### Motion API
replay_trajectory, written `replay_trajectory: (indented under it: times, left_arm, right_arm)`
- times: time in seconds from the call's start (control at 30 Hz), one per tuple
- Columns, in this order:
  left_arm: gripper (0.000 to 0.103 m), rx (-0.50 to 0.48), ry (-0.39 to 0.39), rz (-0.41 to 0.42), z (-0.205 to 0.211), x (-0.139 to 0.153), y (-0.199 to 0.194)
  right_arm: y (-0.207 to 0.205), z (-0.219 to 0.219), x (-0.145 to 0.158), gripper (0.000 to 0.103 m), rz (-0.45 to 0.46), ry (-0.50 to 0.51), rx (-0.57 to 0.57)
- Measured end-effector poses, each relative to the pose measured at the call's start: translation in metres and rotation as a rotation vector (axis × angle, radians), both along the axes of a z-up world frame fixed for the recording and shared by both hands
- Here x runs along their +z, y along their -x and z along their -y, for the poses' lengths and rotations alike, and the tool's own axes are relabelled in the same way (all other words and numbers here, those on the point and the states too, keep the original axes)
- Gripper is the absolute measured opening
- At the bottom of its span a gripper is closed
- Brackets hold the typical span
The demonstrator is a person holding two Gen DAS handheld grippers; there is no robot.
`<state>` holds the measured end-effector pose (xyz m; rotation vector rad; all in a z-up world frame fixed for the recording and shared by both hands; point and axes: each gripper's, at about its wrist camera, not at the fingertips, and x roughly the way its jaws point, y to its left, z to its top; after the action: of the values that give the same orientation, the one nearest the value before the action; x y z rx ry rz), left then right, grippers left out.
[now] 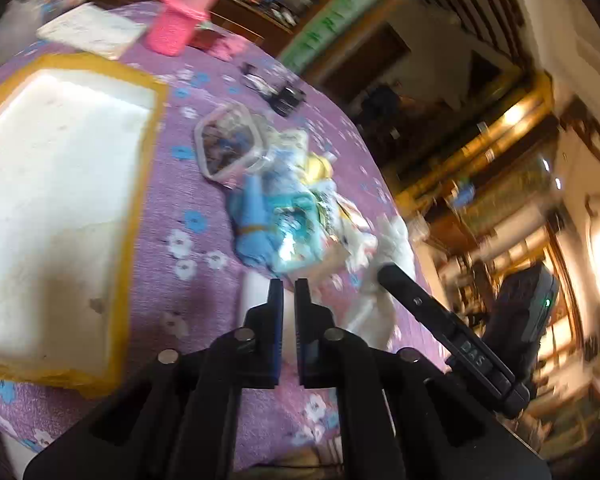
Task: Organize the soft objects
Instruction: 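Move the right tool to the white twisted towel and close on it, then grasp the white foam square with the left tool while the right tool holds the towel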
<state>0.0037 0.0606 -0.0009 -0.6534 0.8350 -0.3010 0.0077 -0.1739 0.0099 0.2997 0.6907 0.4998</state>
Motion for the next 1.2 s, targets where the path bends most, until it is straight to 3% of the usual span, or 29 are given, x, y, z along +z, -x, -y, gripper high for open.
replay_trajectory:
  times: [0.13,0.2,0.23,0.27,0.33,0.4,0.5,0.57,0.63,0.73,0.77,0.83,0.9,0.97,1.0,1.1,1.2]
  left_arm:
    - [0.000,-0.010,-0.027,0.035,-0.008,0.007,0.006]
    - [0.001,-0.072,-0.058,0.010,-0.001,0.004,0.004]
    - [0.011,-0.085,-0.082,-0.012,0.002,0.001,0.000]
    - [0.037,-0.093,-0.104,-0.044,0.010,-0.003,-0.003]
    - [0.075,-0.101,-0.131,-0.075,0.023,-0.012,-0.008]
    - [0.075,-0.088,-0.247,-0.052,0.040,-0.011,-0.010]
    - [0.075,-0.135,-0.277,-0.097,0.056,-0.018,-0.021]
    - [0.075,-0.150,-0.316,-0.047,0.067,-0.011,-0.024]
    - [0.075,-0.186,-0.391,-0.011,0.079,-0.006,-0.031]
    - [0.075,-0.284,-0.482,-0.045,0.093,-0.018,-0.051]
    - [0.075,-0.296,-0.501,-0.101,0.094,-0.027,-0.060]
    - [0.074,-0.306,-0.496,-0.189,0.093,-0.041,-0.067]
    - [0.074,-0.337,-0.480,-0.195,0.096,-0.038,-0.059]
    - [0.074,-0.422,-0.316,-0.225,0.099,-0.037,-0.051]
    - [0.075,-0.429,-0.321,-0.229,0.103,-0.037,-0.048]
    - [0.074,-0.414,-0.472,-0.213,0.114,-0.045,-0.049]
    - [0.074,-0.398,-0.523,-0.158,0.115,-0.036,-0.054]
  right_arm:
    - [-0.005,0.002,-0.003,0.048,-0.011,0.003,-0.012]
    - [-0.009,0.003,-0.002,0.048,-0.007,-0.004,-0.011]
    - [-0.010,0.003,0.000,0.048,-0.003,0.001,-0.007]
    - [-0.011,0.003,0.001,0.048,-0.002,0.012,-0.010]
    - [-0.014,0.012,-0.007,0.048,-0.032,0.046,-0.007]
    - [-0.012,0.016,-0.012,0.048,-0.051,0.084,-0.007]
    - [-0.013,0.020,-0.026,0.049,-0.082,0.131,-0.017]
    - [-0.011,0.015,-0.027,0.048,-0.095,0.117,0.006]
    - [-0.008,0.006,-0.028,0.048,-0.086,0.165,0.017]
    - [-0.008,0.008,-0.030,0.048,-0.084,0.215,-0.006]
    - [-0.010,0.013,-0.030,0.049,-0.090,0.204,-0.019]
    - [-0.012,0.021,-0.031,0.049,-0.093,0.189,-0.040]
    - [-0.007,0.022,-0.029,0.049,-0.075,0.186,-0.042]
    - [-0.001,0.021,-0.030,0.049,-0.062,0.186,-0.024]
    - [0.000,0.021,-0.032,0.049,-0.058,0.191,-0.020]
    - [0.003,0.023,-0.038,0.049,-0.051,0.252,-0.035]
    - [0.000,0.030,-0.045,0.049,-0.082,0.226,-0.031]
